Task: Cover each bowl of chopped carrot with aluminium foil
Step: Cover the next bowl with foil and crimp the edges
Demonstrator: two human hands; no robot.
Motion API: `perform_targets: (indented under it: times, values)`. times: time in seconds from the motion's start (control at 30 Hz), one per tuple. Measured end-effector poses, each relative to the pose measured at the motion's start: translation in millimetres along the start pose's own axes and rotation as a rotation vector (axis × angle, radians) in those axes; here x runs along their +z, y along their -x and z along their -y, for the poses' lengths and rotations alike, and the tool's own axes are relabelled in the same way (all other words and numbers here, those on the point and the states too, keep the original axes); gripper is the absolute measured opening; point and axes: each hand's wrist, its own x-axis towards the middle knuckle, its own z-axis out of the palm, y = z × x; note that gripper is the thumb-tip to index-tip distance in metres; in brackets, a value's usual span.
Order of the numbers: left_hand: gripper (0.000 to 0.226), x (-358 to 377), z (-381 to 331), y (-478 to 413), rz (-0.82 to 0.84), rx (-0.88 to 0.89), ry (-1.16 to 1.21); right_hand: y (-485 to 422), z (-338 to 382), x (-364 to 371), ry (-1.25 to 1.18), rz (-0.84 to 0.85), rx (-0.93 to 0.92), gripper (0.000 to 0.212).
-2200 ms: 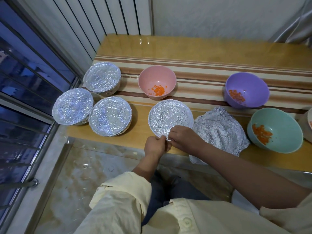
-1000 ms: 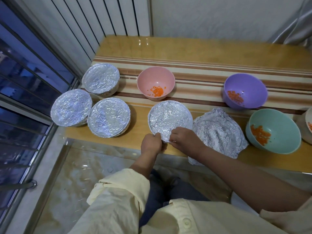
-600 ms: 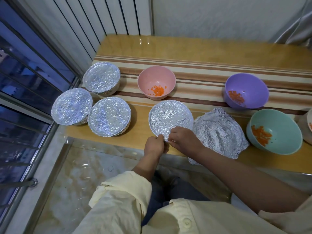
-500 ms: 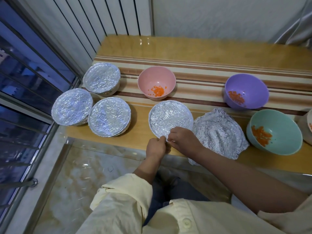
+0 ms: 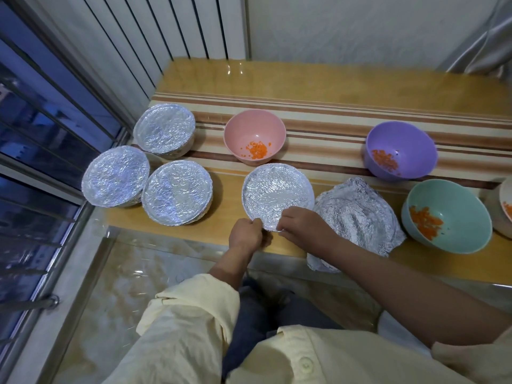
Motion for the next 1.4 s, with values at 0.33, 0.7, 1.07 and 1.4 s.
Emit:
perform_targets:
  times: [0.33,0.7,1.07,1.4]
  values:
    - [0.045,11,8,16,-0.220,0.019,-0.056,-6,5,7,-0.012,-0.005,0.011,0.019]
    - [0.043,14,8,14,-0.221,0.025,-0.038,-5,8,11,-0.041,-0.025,0.018,0.019]
    - [0.034,-4,-1,8,-0.196,0.068,-0.165,3,-7,-3,0.000,0.032,-0.004,0.029]
    - [0.046,16,6,20,-0.153,0.013,-0.016,-5,5,3,0.016,0.010,0.003,0.019]
